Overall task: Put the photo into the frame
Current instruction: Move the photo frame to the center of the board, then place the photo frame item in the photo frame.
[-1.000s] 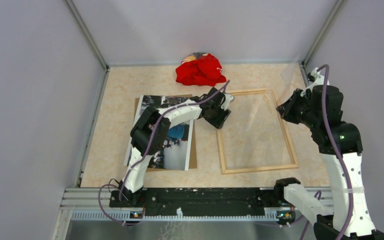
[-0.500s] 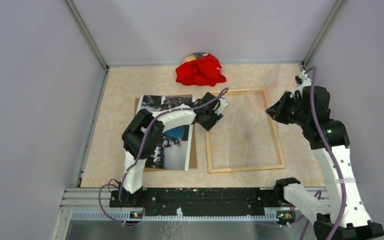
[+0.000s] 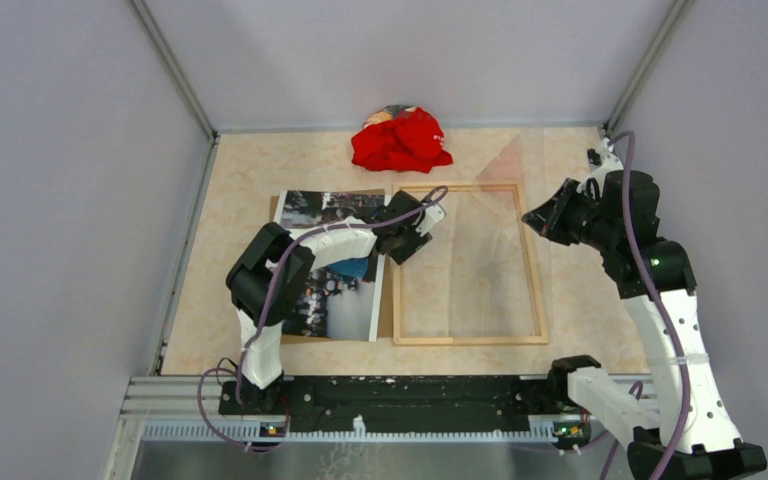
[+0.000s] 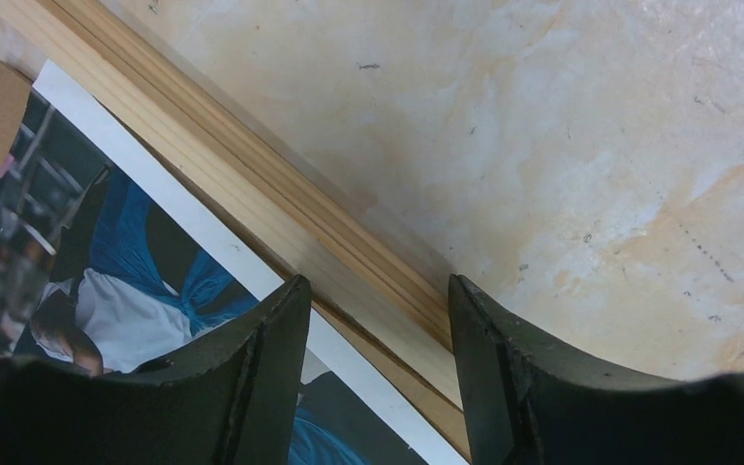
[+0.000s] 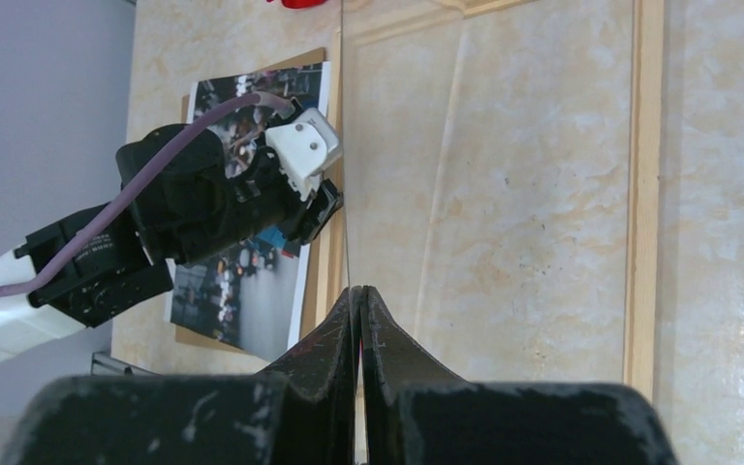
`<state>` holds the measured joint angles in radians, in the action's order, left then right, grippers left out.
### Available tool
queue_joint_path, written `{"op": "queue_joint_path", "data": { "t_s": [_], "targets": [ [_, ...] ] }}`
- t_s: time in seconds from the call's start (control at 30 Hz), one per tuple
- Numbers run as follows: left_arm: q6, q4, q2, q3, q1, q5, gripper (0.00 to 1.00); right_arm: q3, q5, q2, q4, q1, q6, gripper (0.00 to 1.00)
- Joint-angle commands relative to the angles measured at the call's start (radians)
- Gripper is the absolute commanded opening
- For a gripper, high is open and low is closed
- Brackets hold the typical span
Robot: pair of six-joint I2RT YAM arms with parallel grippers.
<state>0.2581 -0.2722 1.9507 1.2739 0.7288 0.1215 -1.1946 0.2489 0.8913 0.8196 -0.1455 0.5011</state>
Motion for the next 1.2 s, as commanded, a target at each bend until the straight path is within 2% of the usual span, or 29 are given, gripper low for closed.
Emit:
{"op": "queue_joint_path", "data": {
  "t_s": [0.0,0.23,0.43,0.6,0.83,1.03,1.17],
  "targets": [
    [0.088,-0.136,0.026,-0.128,-0.018,0.059,0.62,0.015,0.041,-0.012,-0.086,0.0,0.029,0.0],
    [0.202,-0.066,-0.039,-0.266,-0.037,0.107,0.61,0.07,0.086,-0.022,-0.135,0.0,0.065,0.0],
    [0.222,-0.045,-0.05,-0.269,-0.058,0.07,0.61,0.085,0.108,-0.025,-0.15,-0.001,0.081,0.0],
    [0.162,-0.104,0.003,-0.126,-0.058,-0.014,0.61,0.095,0.117,-0.037,-0.149,0.0,0.088,0.0],
    [0.082,-0.237,0.009,0.066,-0.068,-0.23,0.65,0.078,0.111,-0.037,-0.128,0.0,0.071,0.0],
    [0.003,-0.358,-0.102,0.172,-0.218,-0.453,0.8,0.063,0.122,-0.012,-0.143,0.0,0.065,0.0],
    [-0.023,-0.372,-0.136,0.193,-0.339,-0.466,0.82,0.075,0.167,0.021,-0.205,0.0,0.089,0.0]
  ]
}}
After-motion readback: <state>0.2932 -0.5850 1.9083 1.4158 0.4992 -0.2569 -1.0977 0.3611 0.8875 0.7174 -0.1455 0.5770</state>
